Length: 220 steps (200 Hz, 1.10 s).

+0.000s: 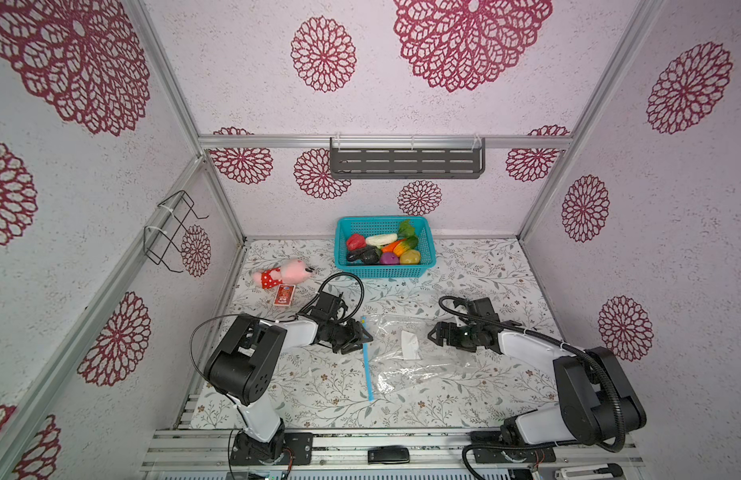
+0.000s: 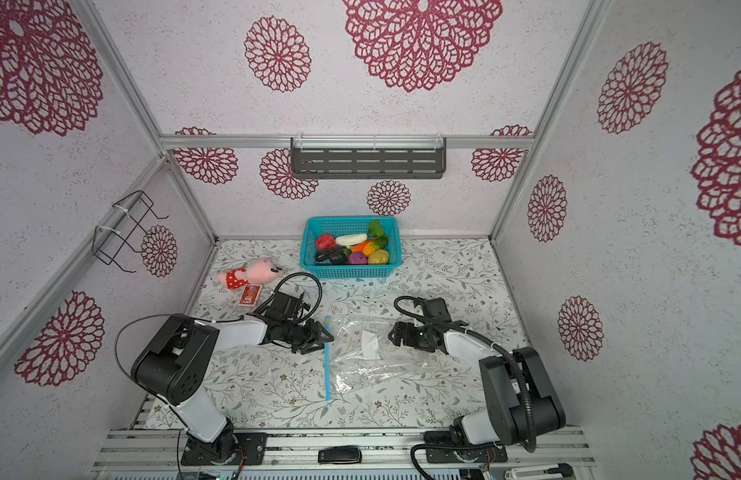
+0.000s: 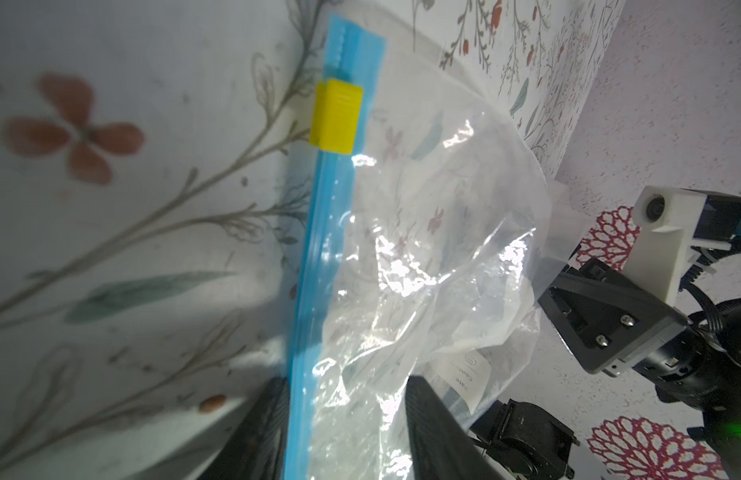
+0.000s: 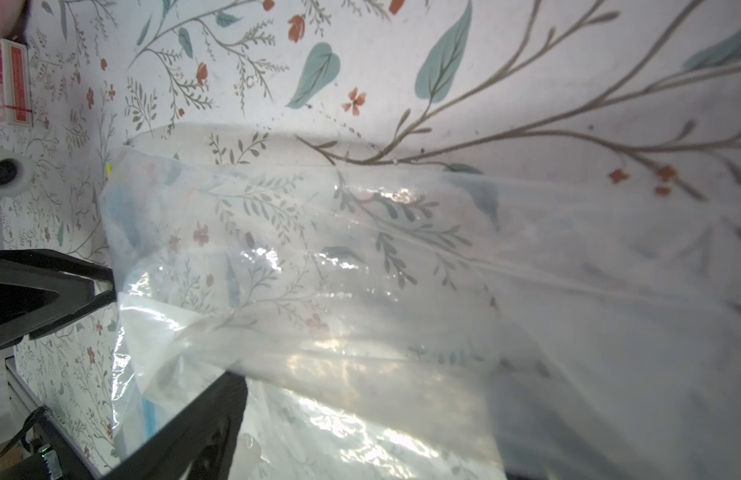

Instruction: Place the food in the zip-top bag and seal the zipper

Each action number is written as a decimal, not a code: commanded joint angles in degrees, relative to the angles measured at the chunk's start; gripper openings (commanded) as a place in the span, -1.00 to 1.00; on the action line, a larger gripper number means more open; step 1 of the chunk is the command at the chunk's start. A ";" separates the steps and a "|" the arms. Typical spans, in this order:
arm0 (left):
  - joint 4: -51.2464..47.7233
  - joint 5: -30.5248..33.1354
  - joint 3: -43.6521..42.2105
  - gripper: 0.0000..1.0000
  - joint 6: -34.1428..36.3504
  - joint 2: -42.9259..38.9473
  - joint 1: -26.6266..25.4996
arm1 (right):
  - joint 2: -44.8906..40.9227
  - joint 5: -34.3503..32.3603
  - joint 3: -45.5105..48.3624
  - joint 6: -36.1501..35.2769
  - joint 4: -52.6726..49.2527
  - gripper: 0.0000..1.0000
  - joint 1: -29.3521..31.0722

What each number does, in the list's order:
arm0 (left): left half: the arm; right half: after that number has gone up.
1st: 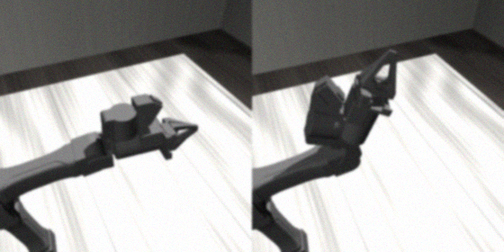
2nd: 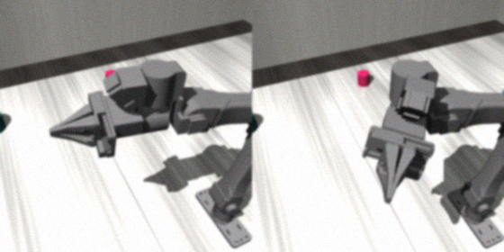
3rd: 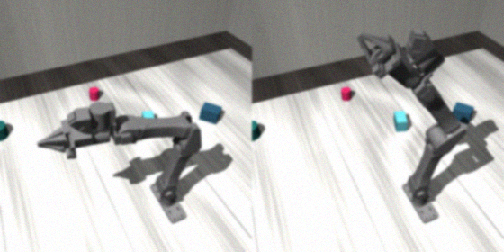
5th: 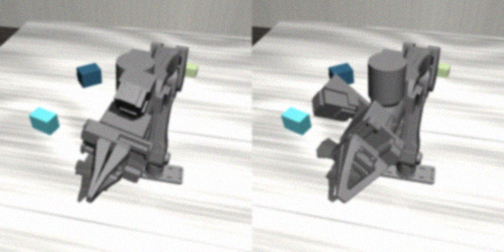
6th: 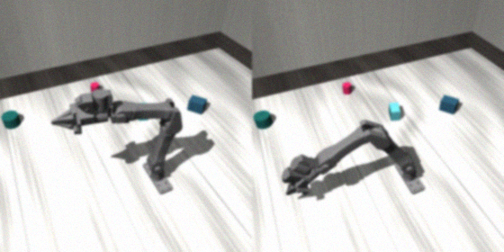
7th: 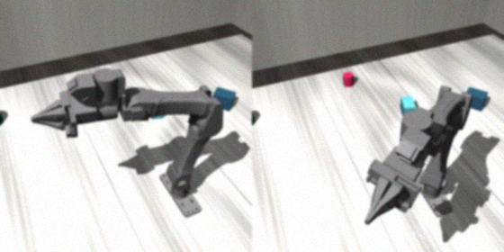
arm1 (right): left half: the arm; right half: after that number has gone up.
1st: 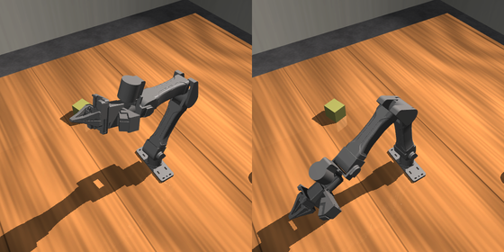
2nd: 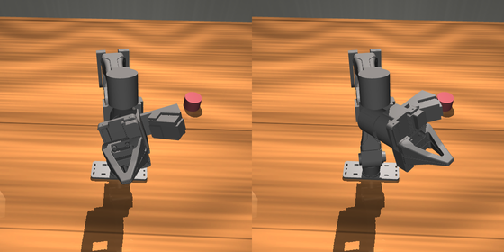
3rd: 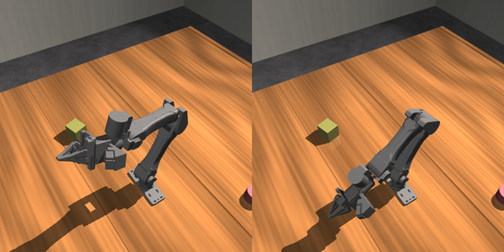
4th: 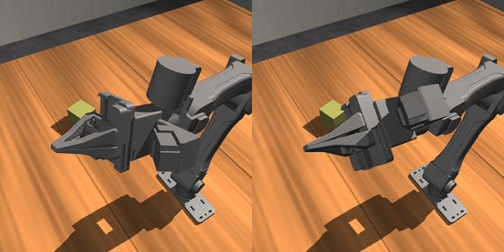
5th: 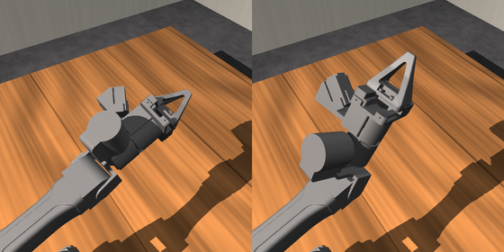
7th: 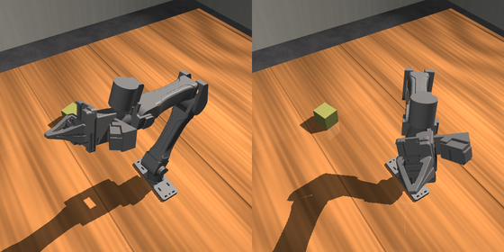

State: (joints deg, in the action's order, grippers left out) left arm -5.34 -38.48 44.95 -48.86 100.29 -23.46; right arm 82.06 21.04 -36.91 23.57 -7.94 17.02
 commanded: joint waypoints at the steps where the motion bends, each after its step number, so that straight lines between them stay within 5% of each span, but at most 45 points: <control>1: 1.12 0.49 0.06 -0.05 0.46 1.05 -0.79 | 0.46 1.03 -1.29 -0.03 0.89 0.87 0.09; 52: 4.89 -0.44 -0.82 -0.18 -1.45 -1.12 -1.21 | 1.95 1.53 -1.61 0.51 2.06 0.85 0.78; 112: 6.05 -0.56 -1.16 -0.59 -1.94 -2.20 -1.68 | 2.50 1.47 -2.29 0.63 1.98 0.84 1.22; 177: 1.19 2.47 -1.79 -0.64 1.51 -1.51 -1.68 | 1.96 -0.01 -4.31 -0.61 -0.51 0.85 1.23; 220: 0.04 2.68 -0.89 -1.00 1.50 -2.14 -1.74 | 1.64 -1.16 -5.95 -1.69 -2.51 0.86 1.09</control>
State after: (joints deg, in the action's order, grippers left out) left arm -4.01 -36.36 43.64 -48.53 99.37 -24.71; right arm 84.05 21.06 -40.58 23.51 -8.08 17.82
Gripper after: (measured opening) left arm 0.046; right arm 0.927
